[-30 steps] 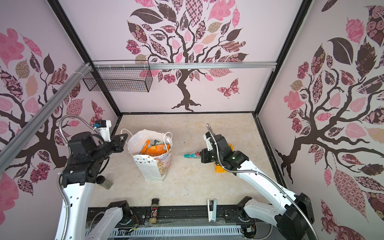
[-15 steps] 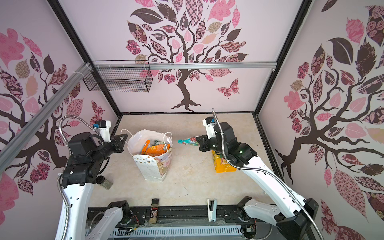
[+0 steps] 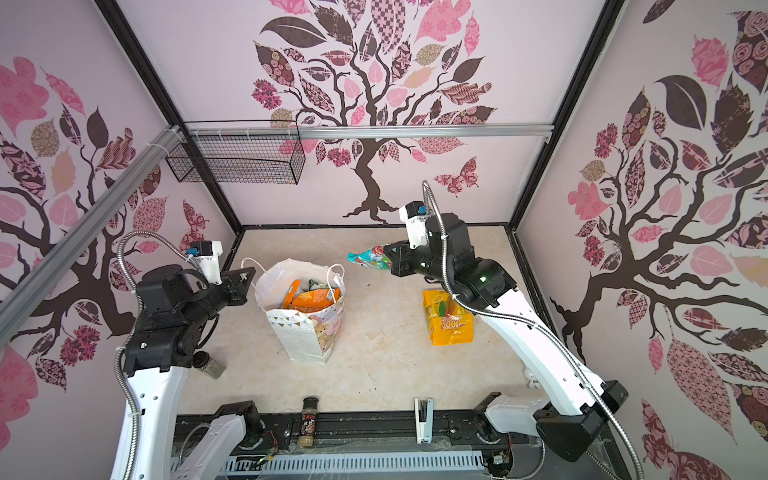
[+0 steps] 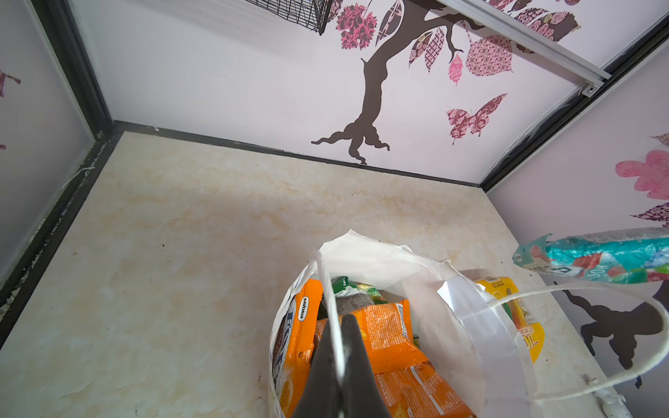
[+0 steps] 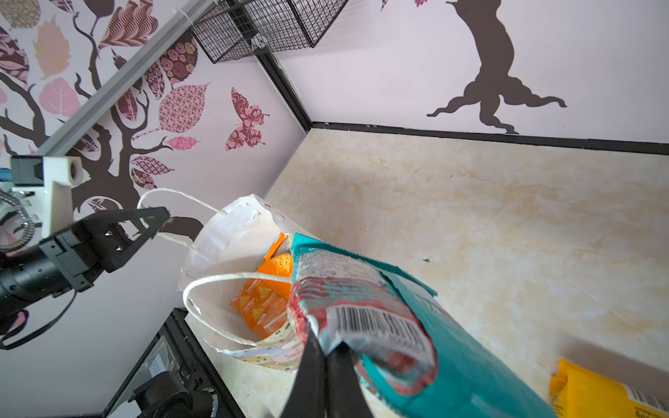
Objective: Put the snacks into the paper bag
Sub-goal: 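Carry the teal packet with the right gripper over the bag opening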
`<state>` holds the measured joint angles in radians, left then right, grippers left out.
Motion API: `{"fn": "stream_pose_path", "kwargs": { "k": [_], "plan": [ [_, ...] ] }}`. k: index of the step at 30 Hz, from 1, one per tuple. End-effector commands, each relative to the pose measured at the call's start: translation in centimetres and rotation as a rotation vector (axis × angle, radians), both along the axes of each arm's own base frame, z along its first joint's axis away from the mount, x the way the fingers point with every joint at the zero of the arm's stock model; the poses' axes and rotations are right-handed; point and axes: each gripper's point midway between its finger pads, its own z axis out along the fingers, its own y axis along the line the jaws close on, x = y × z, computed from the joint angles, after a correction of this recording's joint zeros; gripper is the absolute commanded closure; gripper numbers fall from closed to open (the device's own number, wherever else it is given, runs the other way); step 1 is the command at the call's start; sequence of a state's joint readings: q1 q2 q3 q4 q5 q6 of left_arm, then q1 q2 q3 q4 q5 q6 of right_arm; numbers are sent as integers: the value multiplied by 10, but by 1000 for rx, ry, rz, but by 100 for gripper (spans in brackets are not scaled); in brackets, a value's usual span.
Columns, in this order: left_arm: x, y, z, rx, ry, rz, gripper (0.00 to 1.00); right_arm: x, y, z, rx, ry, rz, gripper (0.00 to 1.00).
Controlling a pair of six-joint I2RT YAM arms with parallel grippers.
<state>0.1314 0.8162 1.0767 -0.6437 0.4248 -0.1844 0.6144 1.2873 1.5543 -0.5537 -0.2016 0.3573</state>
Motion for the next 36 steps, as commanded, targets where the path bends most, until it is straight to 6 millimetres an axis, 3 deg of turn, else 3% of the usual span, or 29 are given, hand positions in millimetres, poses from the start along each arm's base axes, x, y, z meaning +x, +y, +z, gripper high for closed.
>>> {"fn": "stream_pose_path", "kwargs": {
  "k": [1,10,24,27,36],
  "plan": [
    [-1,0,-3,7,-12,-4,100,-1,8,36,20,-70,39,100],
    [0,-1,-4,0,-10,-10,100,1,19,85,46,-148,60,100],
    [1,-1,-6,-5,2,-9,100,-25,87,132,34,-232,230,100],
    [0,-1,-6,-4,2,-9,100,-28,100,132,45,-233,258,100],
    [0,0,-4,-7,-7,-1,100,-59,158,93,-45,-190,347,100]
  ]
}}
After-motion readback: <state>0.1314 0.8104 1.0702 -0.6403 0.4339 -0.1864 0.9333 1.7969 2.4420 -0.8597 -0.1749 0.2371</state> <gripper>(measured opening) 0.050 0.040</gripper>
